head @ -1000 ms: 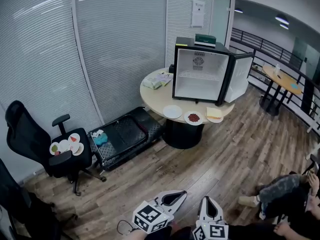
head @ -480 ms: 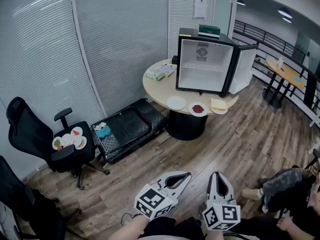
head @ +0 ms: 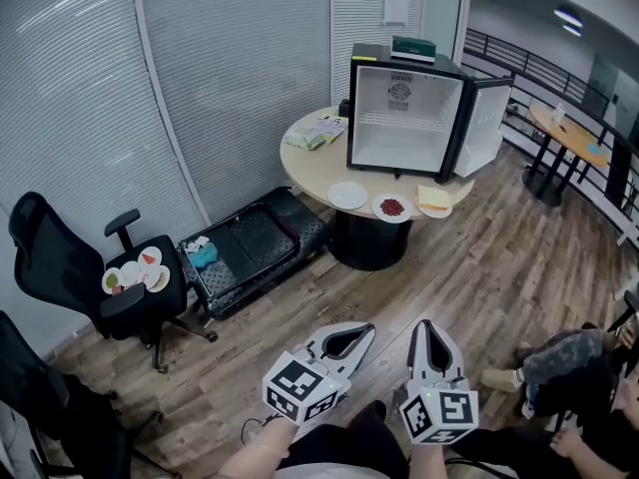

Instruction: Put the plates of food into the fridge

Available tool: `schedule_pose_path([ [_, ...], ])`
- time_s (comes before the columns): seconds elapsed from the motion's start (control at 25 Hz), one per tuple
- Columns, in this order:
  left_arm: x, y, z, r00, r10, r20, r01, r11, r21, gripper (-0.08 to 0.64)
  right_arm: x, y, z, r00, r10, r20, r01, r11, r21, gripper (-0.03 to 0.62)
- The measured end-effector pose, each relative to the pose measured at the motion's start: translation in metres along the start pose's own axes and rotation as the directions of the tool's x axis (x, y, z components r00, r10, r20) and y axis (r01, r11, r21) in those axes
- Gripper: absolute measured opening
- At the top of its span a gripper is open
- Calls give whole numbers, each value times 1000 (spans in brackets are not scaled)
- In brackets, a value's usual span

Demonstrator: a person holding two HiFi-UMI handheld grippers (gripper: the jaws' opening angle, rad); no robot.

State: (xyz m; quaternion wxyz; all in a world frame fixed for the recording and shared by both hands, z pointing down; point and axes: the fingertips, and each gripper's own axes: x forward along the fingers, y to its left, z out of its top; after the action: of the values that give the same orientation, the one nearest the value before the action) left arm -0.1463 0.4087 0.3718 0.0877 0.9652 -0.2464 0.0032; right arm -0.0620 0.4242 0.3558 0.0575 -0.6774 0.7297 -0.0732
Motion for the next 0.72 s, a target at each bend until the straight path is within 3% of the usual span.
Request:
schedule_pose_path([
  [0.32, 36, 22, -9, 999, 26, -32, -27, 999, -19, 5, 33, -24, -17, 999, 15, -41, -14, 999, 37, 9],
  [0.72, 127, 65, -2, 998, 32, -51, -34, 999, -27, 5, 110, -85, -14, 997, 39, -68, -36, 998, 54, 9],
])
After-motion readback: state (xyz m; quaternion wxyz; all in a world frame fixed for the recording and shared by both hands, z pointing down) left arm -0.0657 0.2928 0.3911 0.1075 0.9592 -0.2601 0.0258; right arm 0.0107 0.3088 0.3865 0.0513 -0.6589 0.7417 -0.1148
